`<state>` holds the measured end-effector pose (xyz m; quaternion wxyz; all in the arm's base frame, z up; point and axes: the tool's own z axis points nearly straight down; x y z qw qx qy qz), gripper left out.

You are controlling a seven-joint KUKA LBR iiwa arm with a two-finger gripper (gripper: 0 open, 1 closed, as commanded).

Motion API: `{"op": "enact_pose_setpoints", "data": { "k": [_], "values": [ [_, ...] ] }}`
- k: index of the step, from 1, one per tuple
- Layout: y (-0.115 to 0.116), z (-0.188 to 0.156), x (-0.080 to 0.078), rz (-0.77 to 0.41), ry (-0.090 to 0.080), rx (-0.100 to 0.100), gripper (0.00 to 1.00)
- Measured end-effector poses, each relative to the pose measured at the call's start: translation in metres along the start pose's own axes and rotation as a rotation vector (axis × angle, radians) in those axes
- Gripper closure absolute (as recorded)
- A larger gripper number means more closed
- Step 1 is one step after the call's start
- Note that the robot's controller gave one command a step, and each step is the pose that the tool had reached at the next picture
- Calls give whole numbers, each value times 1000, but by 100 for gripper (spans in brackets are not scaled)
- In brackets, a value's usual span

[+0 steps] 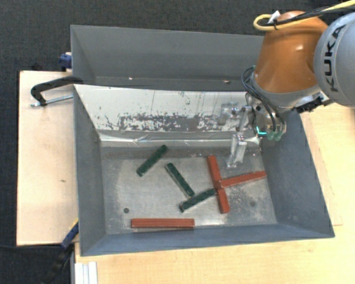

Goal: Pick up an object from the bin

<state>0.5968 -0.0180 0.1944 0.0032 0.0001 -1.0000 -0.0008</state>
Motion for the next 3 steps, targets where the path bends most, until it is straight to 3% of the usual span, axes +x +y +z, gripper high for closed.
{"op": "enact_pose_setpoints", "data": {
  "k": [1, 2, 3],
  "values": [
    [-9, 32, 12, -62, -15, 1, 0],
    [-28, 113, 43, -183, -17, 3, 100],
    [-28, 113, 43, -183, -18, 3, 100]
  ]
}}
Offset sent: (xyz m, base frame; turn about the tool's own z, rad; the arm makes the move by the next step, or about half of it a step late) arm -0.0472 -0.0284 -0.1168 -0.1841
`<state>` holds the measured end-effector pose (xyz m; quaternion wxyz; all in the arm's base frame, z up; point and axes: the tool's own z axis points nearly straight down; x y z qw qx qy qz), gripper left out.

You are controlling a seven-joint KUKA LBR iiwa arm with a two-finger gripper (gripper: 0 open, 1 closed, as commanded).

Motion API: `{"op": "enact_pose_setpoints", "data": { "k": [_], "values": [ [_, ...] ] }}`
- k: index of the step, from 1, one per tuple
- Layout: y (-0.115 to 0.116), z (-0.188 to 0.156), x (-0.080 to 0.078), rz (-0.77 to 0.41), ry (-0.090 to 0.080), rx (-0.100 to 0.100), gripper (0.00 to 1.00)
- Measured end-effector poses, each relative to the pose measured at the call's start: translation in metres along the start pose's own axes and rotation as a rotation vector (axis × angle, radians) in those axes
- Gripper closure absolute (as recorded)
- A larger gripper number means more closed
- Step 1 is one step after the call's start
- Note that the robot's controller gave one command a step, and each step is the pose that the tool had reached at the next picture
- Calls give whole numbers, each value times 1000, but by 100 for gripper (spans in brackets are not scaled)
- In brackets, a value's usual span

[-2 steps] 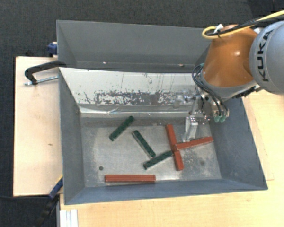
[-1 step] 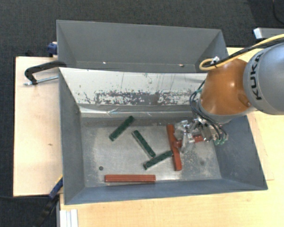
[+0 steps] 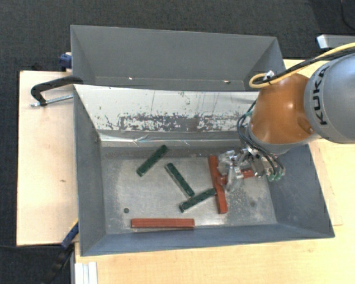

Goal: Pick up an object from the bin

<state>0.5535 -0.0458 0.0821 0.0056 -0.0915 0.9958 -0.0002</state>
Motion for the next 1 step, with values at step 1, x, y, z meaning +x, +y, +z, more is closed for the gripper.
{"op": "enact_pose_setpoints", "data": {
  "k": [1],
  "values": [
    [-21, -47, -6, 54, 10, -3, 100]
  ]
}}
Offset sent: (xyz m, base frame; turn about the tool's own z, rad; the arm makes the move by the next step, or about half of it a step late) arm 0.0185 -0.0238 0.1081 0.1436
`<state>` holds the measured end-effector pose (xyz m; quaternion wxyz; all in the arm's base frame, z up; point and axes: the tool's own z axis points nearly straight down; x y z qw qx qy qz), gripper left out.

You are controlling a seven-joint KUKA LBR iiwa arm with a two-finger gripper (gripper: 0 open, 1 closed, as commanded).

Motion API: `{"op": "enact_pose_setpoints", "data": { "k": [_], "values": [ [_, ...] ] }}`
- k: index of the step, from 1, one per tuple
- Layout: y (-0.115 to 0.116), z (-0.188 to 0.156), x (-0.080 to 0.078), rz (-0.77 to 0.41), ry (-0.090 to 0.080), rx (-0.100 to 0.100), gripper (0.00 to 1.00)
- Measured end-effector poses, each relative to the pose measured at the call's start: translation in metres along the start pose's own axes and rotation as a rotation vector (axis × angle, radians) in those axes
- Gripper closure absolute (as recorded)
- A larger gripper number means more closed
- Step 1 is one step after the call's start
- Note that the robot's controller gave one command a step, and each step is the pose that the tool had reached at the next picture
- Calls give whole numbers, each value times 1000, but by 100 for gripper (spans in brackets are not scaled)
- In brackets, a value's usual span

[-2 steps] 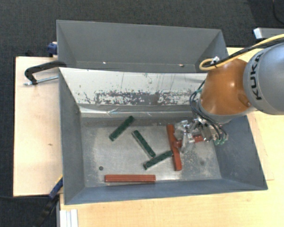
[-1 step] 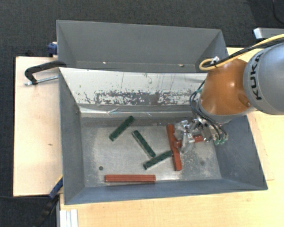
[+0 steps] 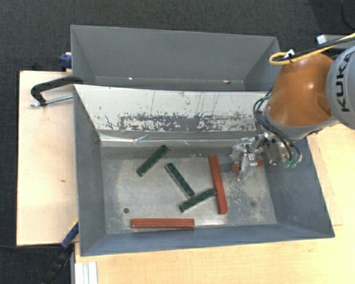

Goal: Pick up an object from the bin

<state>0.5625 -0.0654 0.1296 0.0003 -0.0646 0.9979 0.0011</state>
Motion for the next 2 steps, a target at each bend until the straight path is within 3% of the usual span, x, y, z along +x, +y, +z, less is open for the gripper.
{"op": "enact_pose_setpoints", "data": {
  "k": [1, 2],
  "values": [
    [-5, -63, -10, 90, -7, 2, 100],
    [-1, -98, 2, 2, -5, 2, 100]
  ]
}}
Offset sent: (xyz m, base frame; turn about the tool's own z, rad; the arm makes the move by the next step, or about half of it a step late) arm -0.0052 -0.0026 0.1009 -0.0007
